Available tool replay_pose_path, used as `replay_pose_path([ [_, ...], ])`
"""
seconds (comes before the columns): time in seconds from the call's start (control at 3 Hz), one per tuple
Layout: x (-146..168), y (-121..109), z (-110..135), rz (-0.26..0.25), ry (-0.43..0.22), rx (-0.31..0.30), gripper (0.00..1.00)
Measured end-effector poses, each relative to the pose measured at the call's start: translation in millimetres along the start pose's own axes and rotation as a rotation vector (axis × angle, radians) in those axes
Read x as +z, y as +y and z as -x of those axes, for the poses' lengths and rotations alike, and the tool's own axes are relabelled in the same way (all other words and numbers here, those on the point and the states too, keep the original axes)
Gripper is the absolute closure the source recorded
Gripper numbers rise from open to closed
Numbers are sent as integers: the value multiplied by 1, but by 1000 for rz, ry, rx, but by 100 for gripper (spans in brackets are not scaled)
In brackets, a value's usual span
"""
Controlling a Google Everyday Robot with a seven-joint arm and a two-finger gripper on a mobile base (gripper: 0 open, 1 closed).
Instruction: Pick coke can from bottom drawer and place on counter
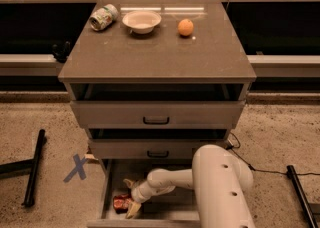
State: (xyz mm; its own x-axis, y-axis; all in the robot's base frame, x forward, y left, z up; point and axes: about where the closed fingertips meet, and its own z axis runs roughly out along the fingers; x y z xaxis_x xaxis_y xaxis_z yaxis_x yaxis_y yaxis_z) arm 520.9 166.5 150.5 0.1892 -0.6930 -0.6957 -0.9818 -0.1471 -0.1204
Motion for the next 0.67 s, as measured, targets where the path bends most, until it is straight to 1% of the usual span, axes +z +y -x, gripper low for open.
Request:
replay_pose_path([
  [0.33, -3, 2, -4, -10, 4, 8, 35],
  [0.67, -2, 5, -7, -3, 6, 14, 58],
])
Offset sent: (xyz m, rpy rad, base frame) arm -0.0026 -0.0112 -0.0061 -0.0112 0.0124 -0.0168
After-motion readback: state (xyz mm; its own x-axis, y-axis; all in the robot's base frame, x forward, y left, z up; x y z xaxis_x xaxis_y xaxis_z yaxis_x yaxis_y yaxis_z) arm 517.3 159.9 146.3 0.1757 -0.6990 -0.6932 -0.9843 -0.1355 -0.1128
